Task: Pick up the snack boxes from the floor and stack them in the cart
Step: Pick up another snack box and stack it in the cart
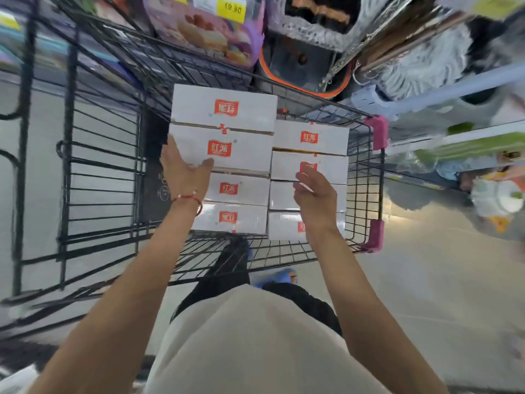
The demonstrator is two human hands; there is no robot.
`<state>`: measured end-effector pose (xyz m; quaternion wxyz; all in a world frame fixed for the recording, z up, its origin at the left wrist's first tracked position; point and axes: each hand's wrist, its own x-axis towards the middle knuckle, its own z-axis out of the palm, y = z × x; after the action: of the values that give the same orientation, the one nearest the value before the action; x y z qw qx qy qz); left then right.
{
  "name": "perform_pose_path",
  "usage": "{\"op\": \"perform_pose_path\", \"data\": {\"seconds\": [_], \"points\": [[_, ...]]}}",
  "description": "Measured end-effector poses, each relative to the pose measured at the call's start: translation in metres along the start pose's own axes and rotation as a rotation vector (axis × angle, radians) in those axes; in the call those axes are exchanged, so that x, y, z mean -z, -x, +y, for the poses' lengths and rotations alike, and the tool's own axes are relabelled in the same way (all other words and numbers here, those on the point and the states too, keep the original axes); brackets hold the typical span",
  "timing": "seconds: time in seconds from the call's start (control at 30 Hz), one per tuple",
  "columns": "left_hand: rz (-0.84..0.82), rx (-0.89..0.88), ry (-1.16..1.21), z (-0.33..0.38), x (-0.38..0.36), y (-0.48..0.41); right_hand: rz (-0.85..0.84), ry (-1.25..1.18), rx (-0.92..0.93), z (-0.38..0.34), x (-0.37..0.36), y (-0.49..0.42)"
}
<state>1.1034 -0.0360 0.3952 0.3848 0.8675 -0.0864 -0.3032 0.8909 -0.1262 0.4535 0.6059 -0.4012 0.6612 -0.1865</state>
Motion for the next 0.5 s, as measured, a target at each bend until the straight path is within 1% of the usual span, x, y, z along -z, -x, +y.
{"op": "perform_pose_path", "data": {"seconds": [0.1, 0.2, 0.33, 0.5], "points": [[-0.077, -0.010, -0.008, 0.008, -0.003, 0.039, -0.003, -0.082, 0.029, 0.007, 0.034, 0.022], [-0.173, -0.084, -0.052, 0.019, -0.014, 0.083, 0.022, -0.199, 0.057, 0.015, 0.074, 0.043], [-0.348, -0.168, -0.062, 0.036, -0.040, 0.140, 0.094, -0.332, 0.095, 0.037, 0.133, 0.069], [-0.535, -0.293, -0.058, 0.056, -0.092, 0.225, 0.198, -0.486, 0.171, 0.073, 0.210, 0.105]]}}
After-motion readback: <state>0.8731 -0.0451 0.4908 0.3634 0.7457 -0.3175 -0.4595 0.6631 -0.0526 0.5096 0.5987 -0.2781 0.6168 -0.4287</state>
